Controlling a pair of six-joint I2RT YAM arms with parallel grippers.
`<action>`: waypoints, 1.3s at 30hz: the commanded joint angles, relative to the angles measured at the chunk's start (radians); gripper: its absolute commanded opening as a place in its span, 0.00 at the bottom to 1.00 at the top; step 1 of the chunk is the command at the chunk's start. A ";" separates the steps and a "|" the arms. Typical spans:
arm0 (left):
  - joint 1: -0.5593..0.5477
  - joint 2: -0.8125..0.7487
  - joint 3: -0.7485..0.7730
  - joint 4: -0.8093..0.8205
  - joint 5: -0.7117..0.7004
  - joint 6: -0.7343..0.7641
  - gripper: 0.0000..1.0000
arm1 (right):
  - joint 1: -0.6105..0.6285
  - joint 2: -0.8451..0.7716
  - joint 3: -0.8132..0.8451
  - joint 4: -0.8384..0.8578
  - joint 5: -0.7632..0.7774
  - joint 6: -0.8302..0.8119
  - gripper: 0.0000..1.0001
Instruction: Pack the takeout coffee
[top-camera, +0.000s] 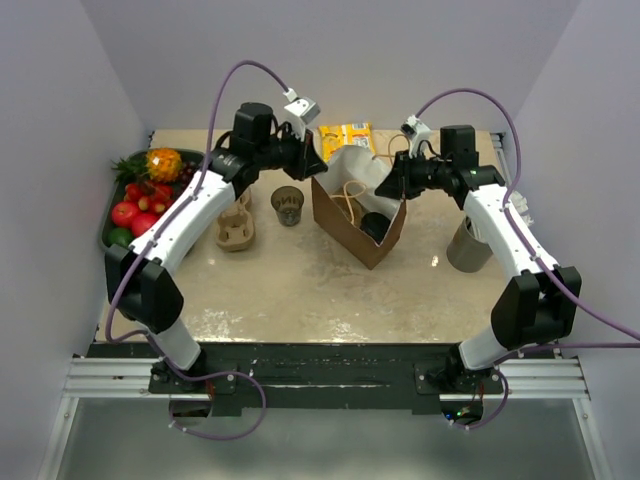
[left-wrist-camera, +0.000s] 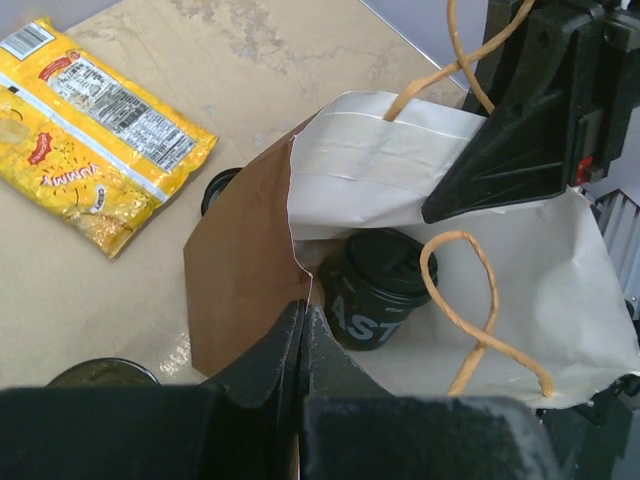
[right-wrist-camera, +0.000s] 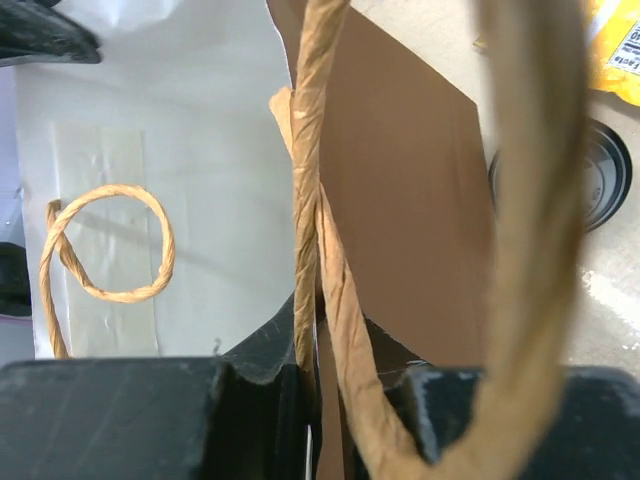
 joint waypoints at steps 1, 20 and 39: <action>0.000 -0.098 0.013 -0.046 0.057 -0.076 0.00 | -0.004 -0.030 0.033 -0.003 -0.014 0.037 0.14; 0.006 -0.185 -0.142 -0.060 0.086 -0.197 0.00 | 0.006 -0.056 0.023 -0.044 -0.048 0.155 0.13; 0.015 -0.075 -0.110 -0.034 0.084 -0.228 0.00 | 0.044 -0.091 0.121 0.018 0.016 0.060 0.99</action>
